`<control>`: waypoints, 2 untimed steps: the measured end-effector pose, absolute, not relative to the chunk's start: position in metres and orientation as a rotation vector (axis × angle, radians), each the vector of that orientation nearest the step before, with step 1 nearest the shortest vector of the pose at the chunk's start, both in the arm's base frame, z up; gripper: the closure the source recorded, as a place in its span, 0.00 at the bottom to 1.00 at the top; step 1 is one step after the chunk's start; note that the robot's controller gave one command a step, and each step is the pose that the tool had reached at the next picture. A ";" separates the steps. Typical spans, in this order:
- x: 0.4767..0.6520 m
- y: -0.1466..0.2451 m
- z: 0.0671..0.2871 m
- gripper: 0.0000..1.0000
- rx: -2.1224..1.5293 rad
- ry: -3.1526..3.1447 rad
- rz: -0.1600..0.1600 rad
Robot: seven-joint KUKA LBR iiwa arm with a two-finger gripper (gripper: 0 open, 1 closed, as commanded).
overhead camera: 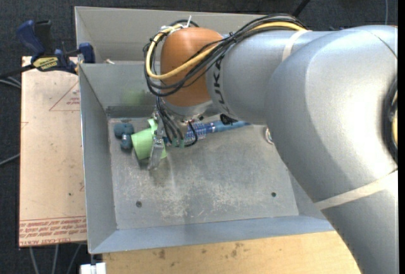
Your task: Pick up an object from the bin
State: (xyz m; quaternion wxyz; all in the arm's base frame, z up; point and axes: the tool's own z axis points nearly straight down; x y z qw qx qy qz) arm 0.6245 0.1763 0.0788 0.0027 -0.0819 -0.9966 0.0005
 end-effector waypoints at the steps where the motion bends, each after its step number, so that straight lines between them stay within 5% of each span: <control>1: 0.627 0.178 0.084 1.00 -0.259 -3.133 -0.004; 2: 0.638 0.191 0.244 1.00 -0.192 -3.147 -0.008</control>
Offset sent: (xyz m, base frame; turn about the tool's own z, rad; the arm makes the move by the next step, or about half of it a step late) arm 0.0000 0.0000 0.0000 0.0000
